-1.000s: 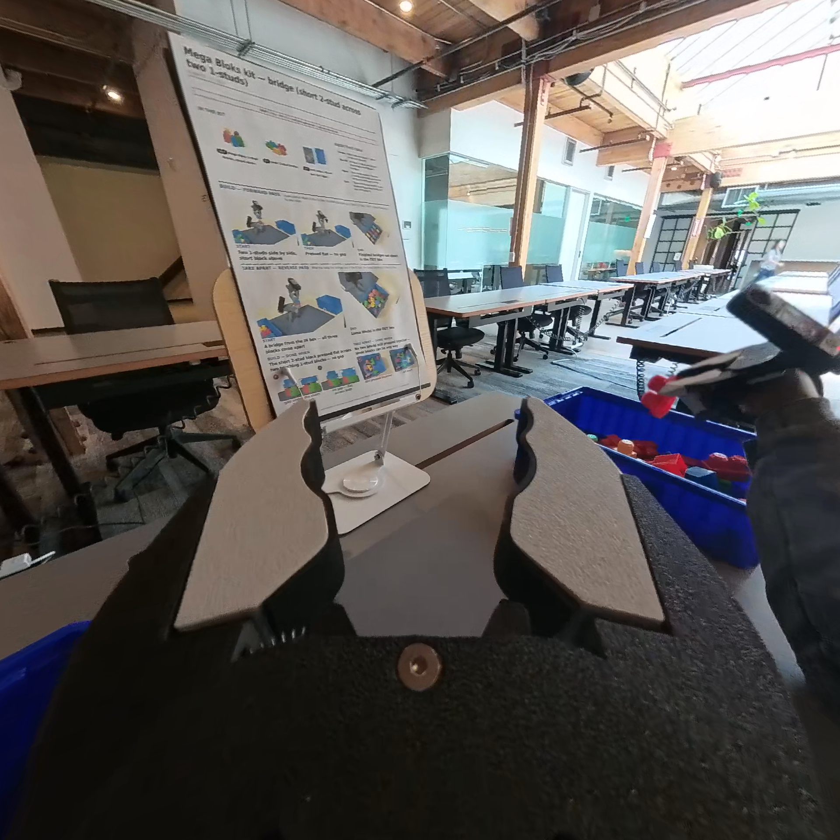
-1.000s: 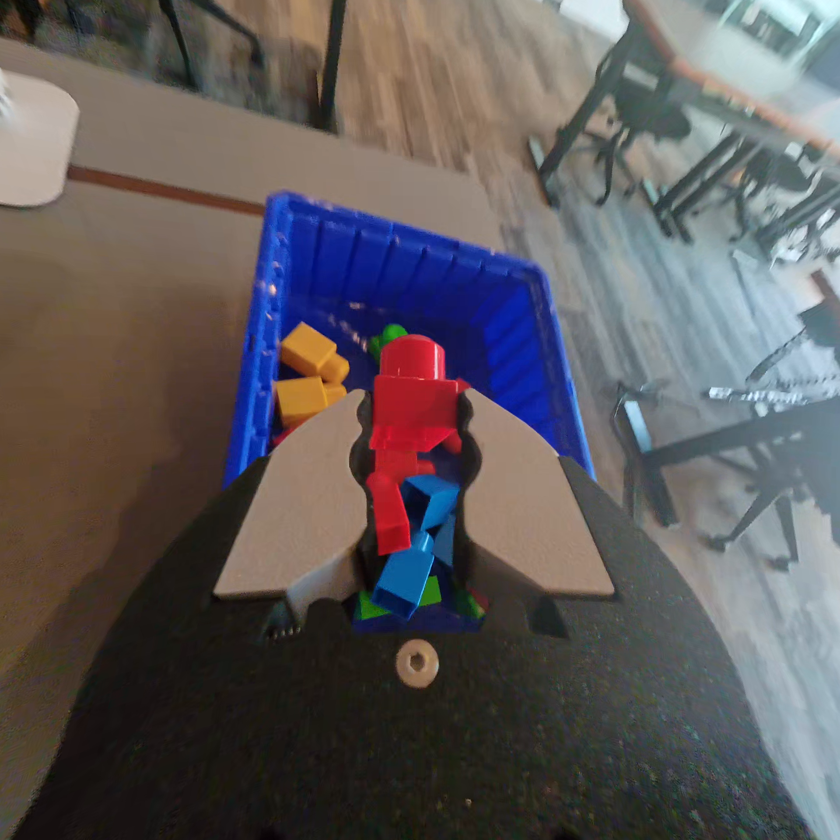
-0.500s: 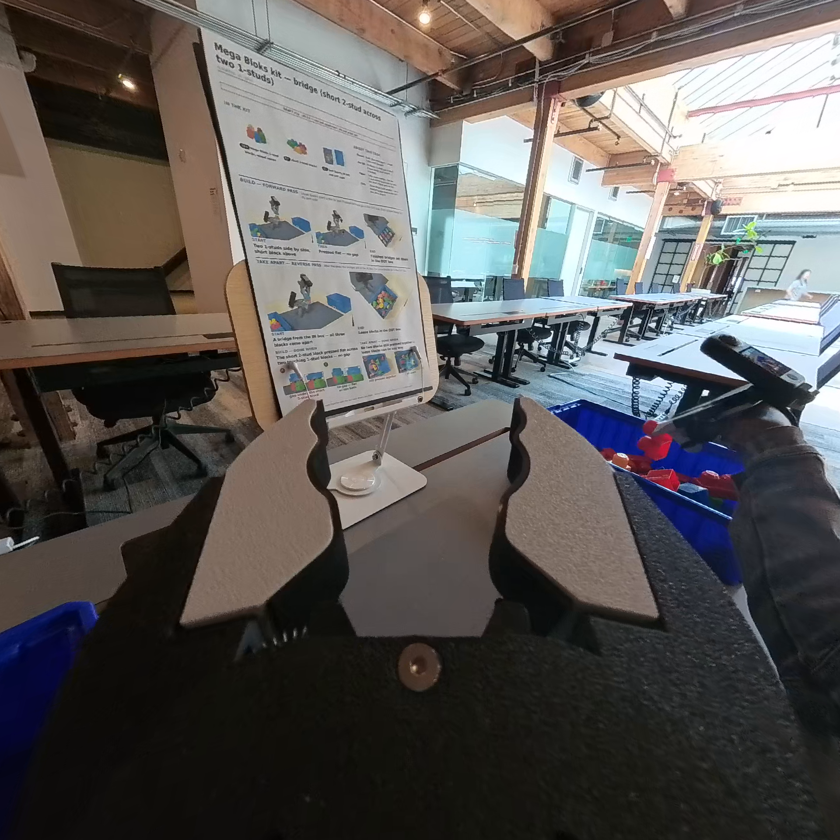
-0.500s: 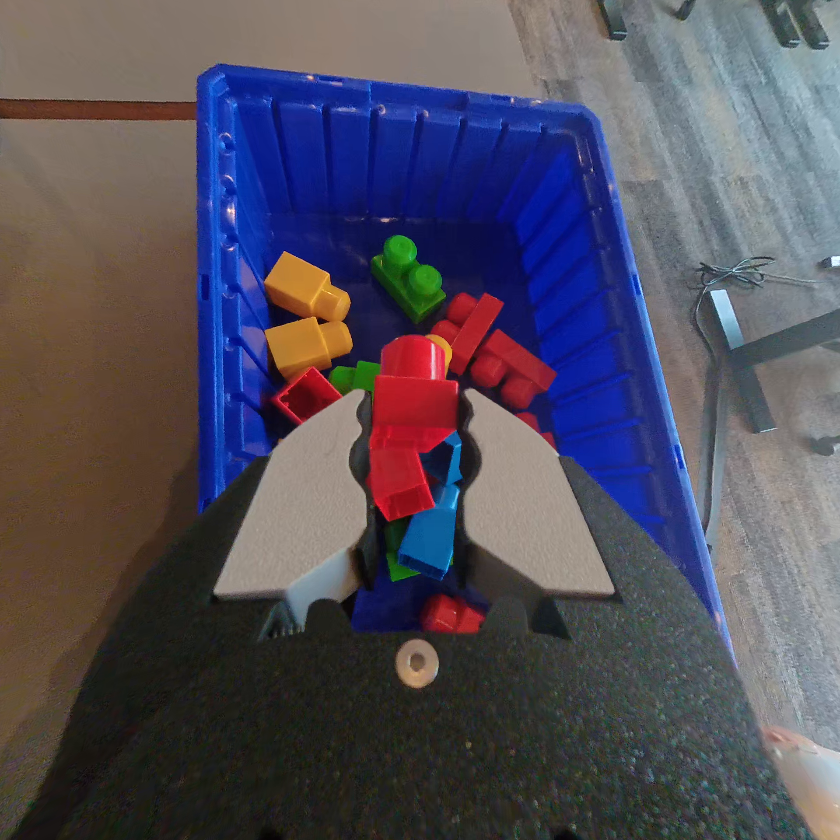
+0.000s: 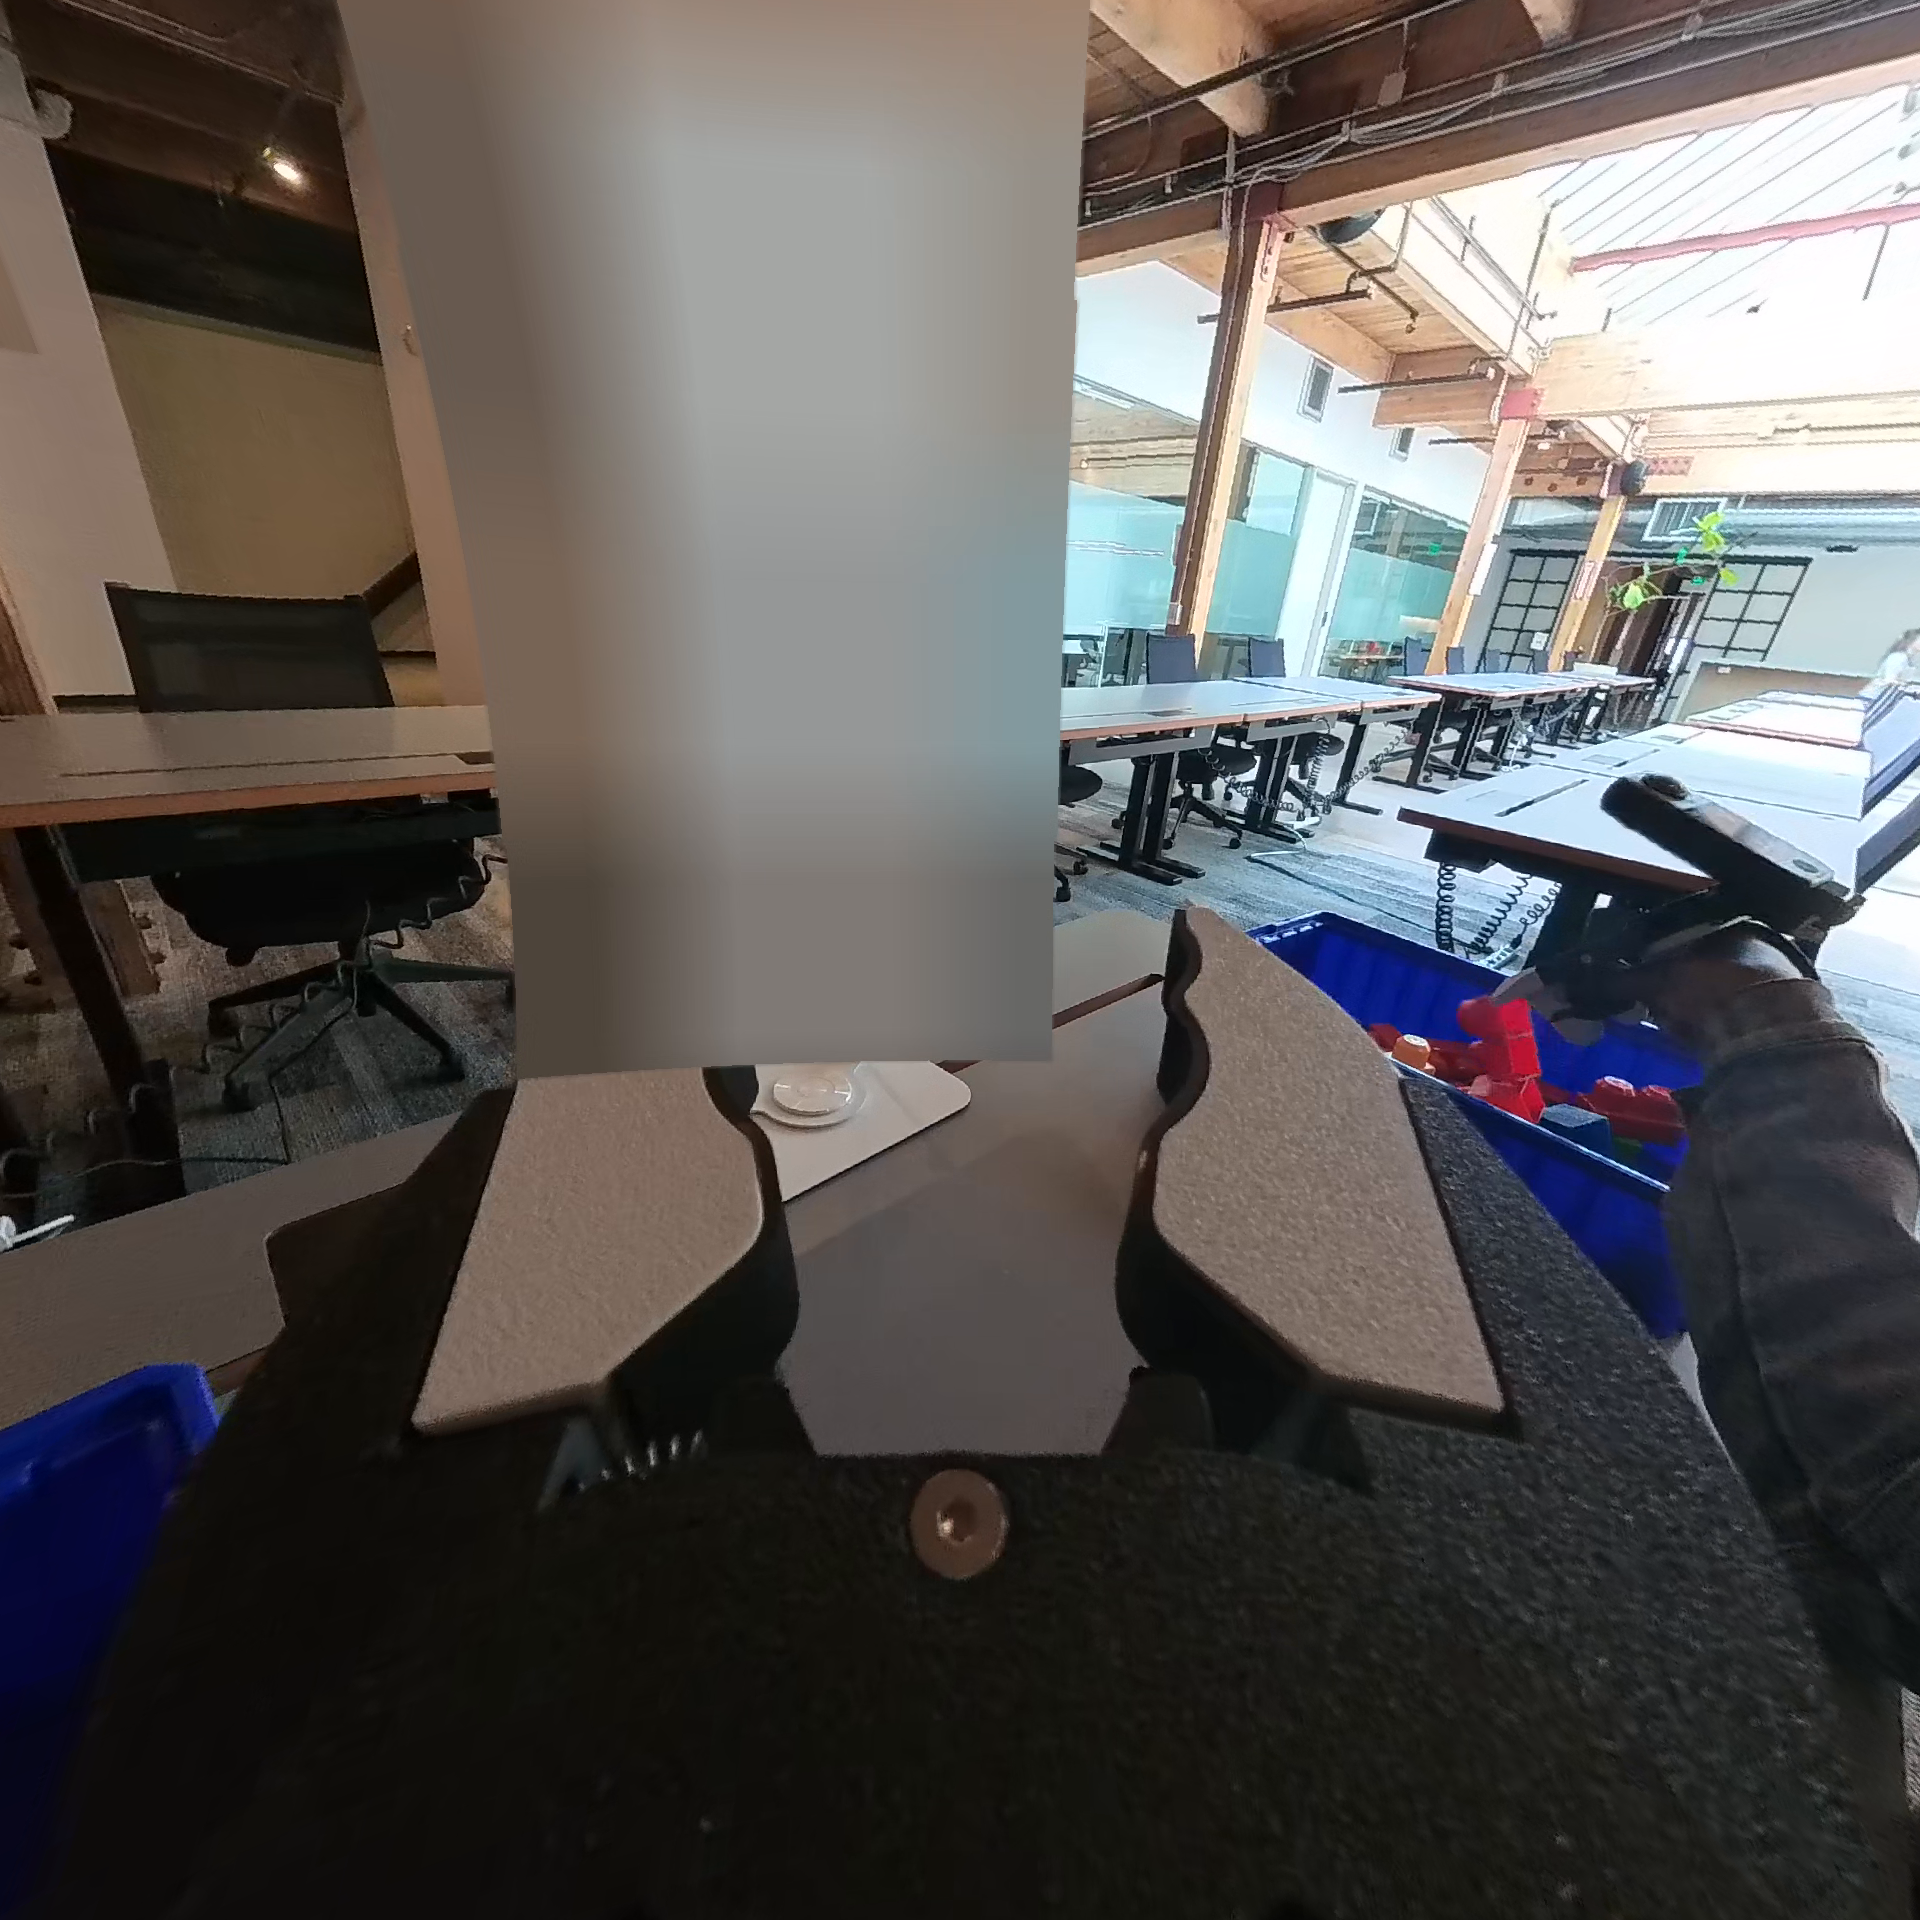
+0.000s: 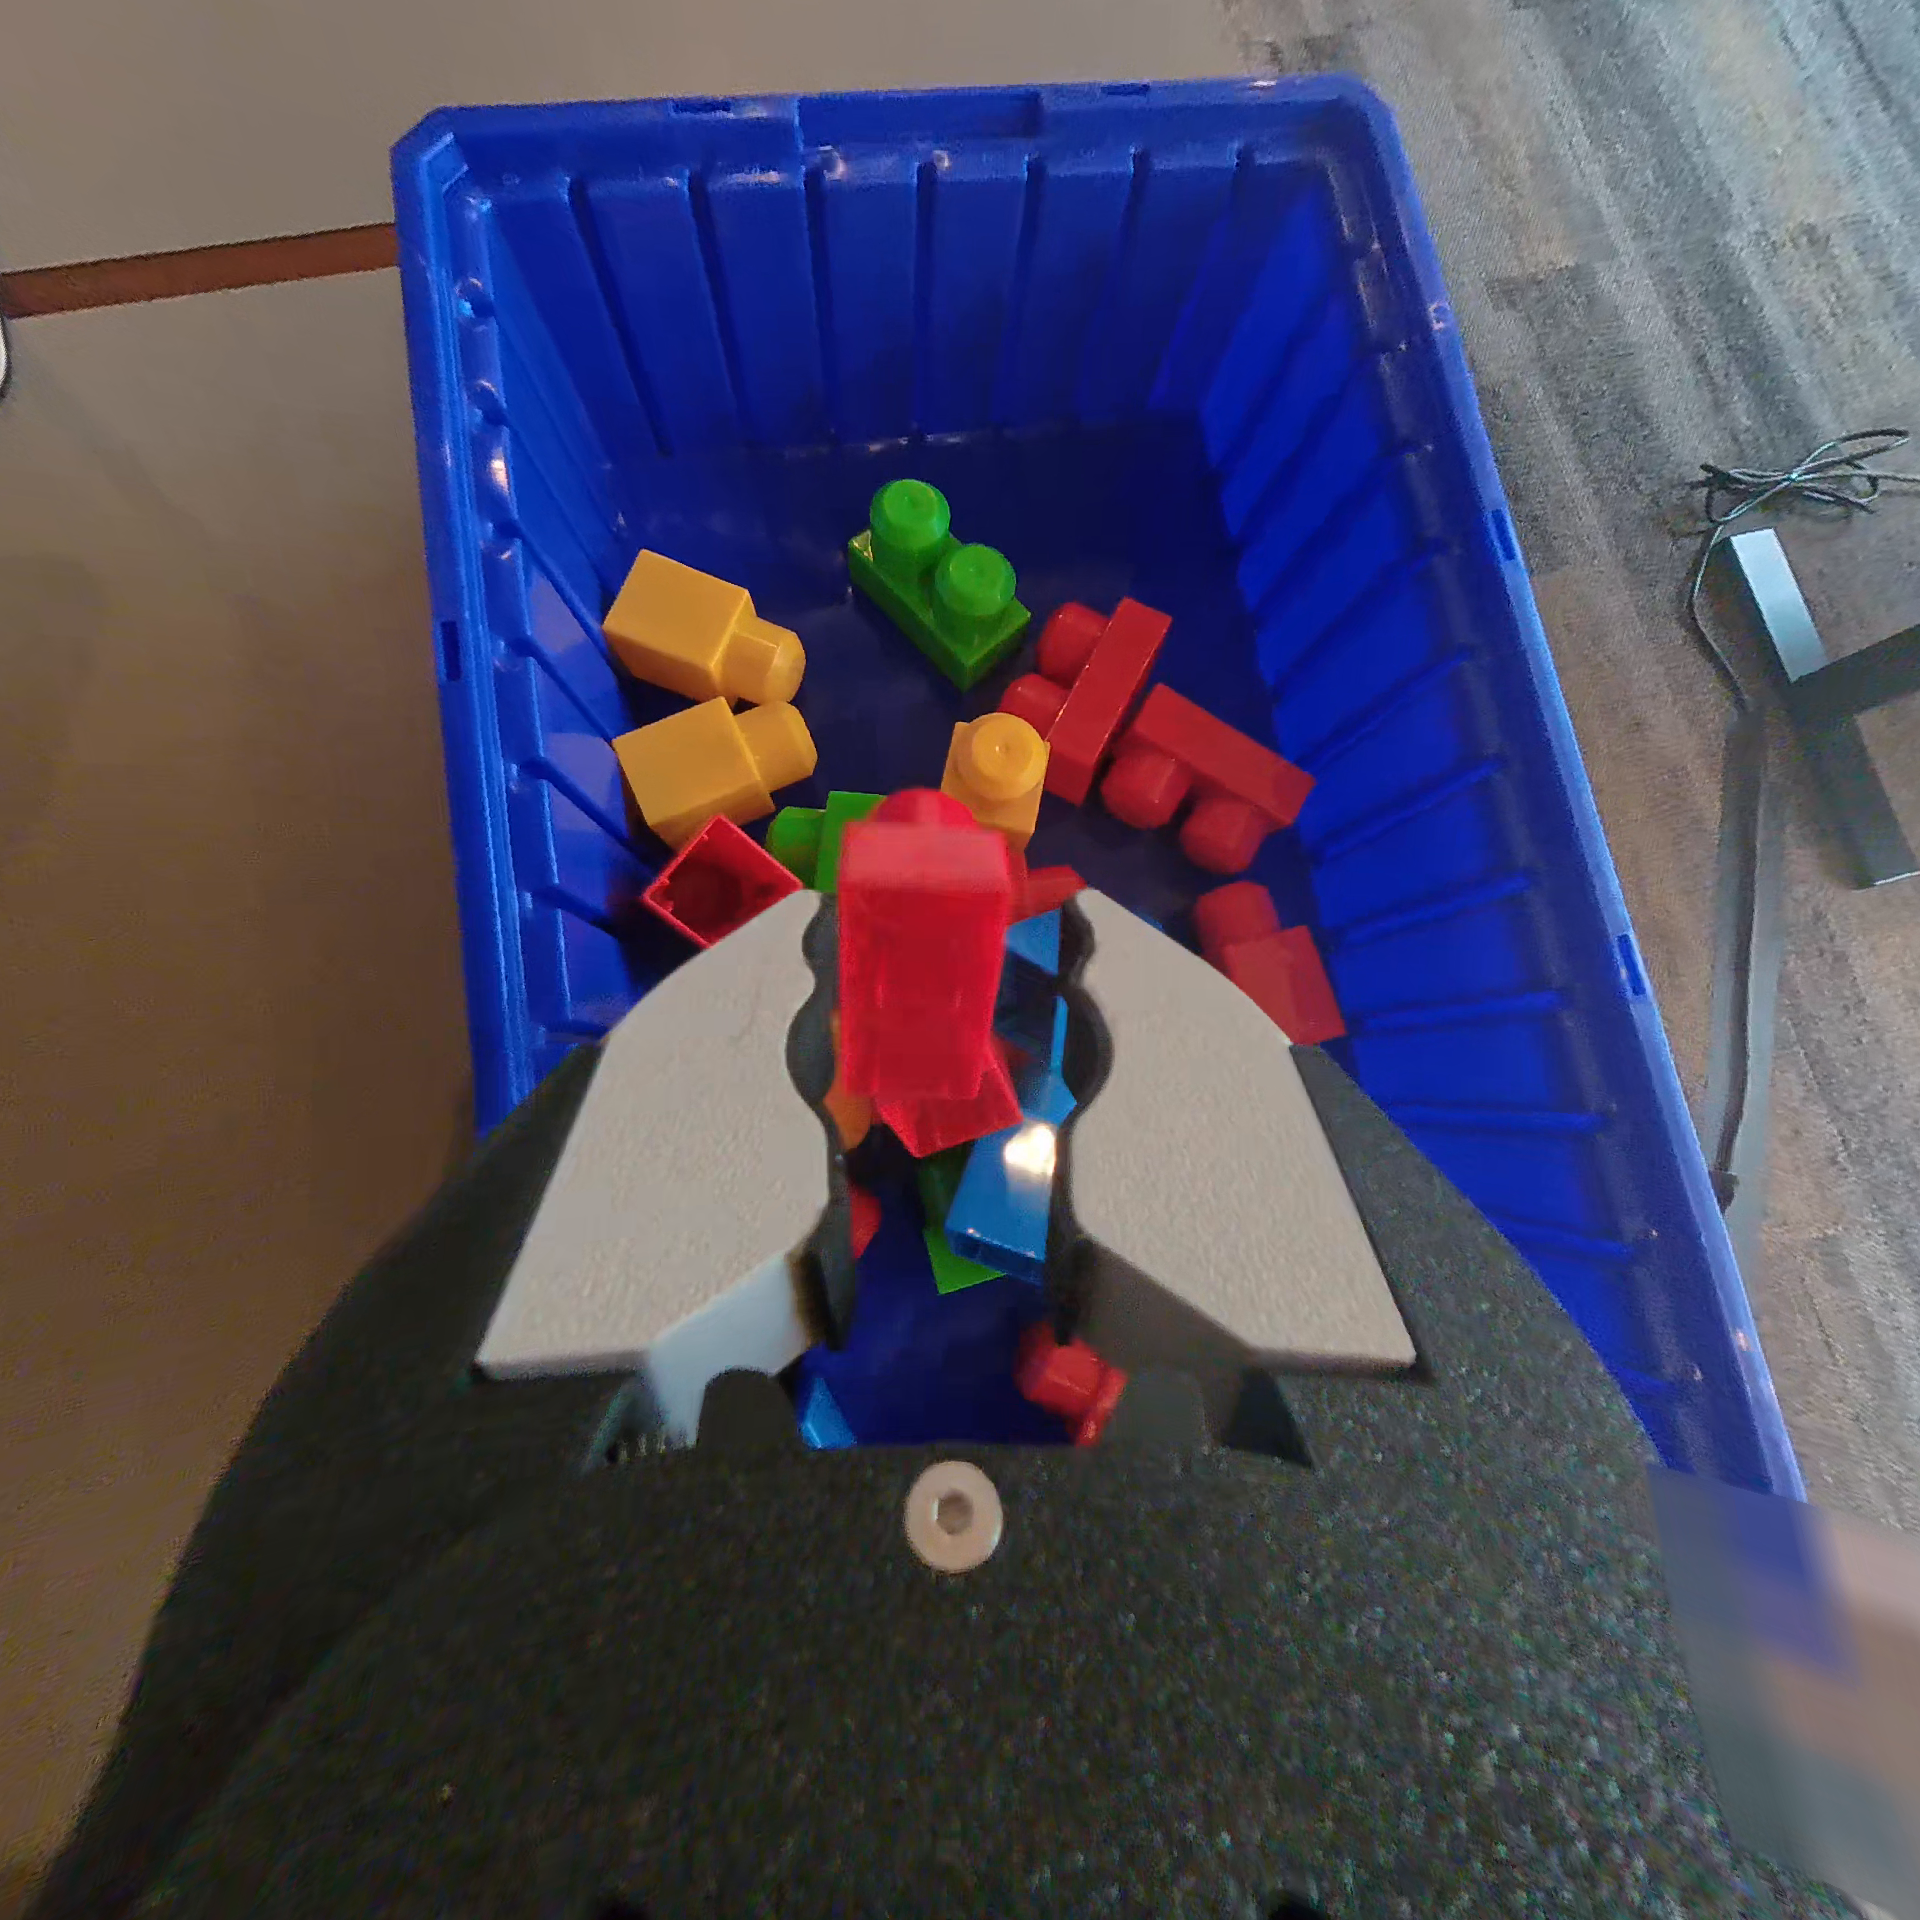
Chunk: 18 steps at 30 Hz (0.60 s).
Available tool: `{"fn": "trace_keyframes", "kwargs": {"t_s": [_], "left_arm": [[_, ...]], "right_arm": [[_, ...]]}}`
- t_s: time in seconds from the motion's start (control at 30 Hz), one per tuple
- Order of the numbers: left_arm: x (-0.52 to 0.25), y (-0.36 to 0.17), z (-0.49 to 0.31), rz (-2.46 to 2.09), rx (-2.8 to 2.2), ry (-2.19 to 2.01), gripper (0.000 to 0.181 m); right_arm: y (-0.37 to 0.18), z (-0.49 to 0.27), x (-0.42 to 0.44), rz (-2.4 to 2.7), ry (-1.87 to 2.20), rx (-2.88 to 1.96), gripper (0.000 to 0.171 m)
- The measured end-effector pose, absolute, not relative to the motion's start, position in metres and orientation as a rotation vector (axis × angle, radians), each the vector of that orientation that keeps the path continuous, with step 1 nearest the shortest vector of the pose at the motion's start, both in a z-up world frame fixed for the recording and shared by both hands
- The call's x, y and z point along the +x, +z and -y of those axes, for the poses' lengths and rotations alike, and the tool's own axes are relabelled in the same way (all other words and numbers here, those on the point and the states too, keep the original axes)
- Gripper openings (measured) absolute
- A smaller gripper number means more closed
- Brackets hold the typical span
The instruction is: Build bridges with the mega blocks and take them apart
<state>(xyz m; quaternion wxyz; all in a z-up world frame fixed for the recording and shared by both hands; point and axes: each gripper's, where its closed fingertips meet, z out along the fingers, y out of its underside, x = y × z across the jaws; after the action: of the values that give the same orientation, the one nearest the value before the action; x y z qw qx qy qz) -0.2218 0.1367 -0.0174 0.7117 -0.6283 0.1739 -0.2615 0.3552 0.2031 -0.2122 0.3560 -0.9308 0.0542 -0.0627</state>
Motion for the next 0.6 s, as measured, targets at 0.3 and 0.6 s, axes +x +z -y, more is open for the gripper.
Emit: {"fn": "trace_keyframes", "kwargs": {"t_s": [0.3, 0.6], "left_arm": [[-0.219, -0.018, -0.137, -0.396, -1.397, -0.579, 0.076], [-0.210, -0.020, -0.138, -0.428, -1.414, -0.571, 0.075]], "right_arm": [[-0.198, -0.206, 0.352, -0.143, -0.169, -2.345, 0.052], [-0.064, -0.220, 0.277, 0.136, -0.042, -1.632, 0.050]]}}
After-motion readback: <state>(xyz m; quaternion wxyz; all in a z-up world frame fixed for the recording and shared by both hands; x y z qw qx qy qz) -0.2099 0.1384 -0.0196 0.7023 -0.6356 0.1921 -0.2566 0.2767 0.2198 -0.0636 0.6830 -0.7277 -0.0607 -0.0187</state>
